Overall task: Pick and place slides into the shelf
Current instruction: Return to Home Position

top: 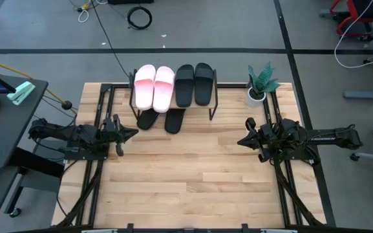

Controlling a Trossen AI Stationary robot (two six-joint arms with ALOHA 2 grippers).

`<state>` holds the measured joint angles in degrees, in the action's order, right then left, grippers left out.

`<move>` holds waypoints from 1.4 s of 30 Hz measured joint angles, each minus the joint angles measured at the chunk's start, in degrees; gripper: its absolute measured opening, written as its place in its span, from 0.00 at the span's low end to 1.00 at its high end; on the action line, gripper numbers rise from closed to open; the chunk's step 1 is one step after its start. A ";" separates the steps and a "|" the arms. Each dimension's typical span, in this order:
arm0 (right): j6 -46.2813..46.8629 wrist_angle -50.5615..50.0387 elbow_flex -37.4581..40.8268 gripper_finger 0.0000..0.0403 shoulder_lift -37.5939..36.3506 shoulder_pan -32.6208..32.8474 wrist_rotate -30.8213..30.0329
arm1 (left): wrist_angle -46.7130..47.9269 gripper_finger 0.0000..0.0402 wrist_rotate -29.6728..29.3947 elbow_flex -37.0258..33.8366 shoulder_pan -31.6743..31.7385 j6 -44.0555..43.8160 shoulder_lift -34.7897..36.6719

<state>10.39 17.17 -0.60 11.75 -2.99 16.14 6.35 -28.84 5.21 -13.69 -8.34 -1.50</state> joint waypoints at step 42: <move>0.00 0.01 0.00 0.03 0.00 -0.01 0.00 | -0.09 0.05 0.00 0.01 0.00 -0.01 0.02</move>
<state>10.39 17.18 -0.60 11.75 -3.00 16.14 6.26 -28.84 5.21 -13.69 -8.34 -1.48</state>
